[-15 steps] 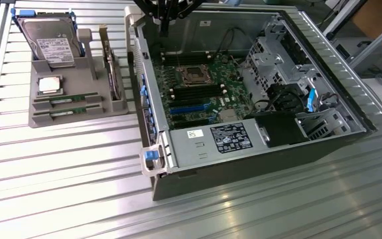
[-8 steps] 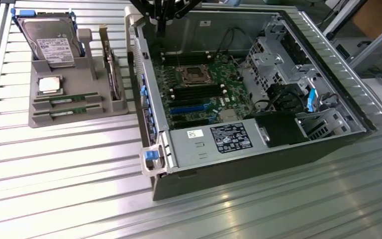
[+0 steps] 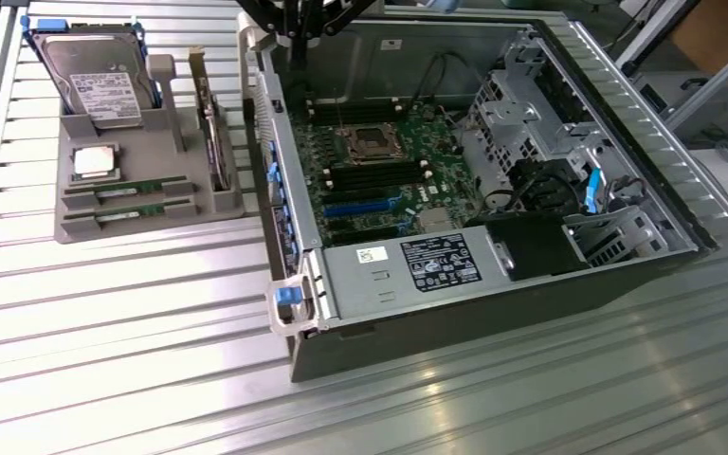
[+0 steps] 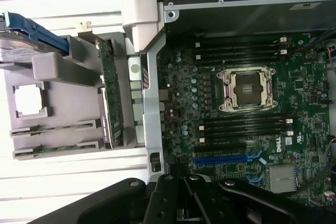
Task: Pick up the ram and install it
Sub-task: 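Reach for the ram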
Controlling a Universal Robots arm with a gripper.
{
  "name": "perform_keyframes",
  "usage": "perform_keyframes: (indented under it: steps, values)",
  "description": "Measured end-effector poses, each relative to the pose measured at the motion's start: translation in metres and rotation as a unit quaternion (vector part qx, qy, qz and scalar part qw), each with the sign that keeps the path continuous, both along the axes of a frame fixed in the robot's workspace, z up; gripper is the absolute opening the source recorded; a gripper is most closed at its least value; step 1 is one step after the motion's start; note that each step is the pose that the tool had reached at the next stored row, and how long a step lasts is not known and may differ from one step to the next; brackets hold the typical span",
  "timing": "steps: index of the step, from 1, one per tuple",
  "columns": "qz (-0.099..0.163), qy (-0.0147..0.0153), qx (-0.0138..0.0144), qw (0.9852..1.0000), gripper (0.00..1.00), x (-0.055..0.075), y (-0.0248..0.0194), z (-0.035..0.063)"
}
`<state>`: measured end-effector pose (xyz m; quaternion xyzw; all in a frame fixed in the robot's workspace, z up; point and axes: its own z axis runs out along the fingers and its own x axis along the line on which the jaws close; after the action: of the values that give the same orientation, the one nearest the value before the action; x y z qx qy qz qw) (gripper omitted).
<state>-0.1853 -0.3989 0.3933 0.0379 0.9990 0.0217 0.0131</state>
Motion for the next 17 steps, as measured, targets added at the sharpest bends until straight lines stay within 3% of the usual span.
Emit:
perform_keyframes:
  steps: [17]
  values:
    - [0.000,0.0000,0.0000,1.0000,0.10,-0.015,0.0000,0.0000]
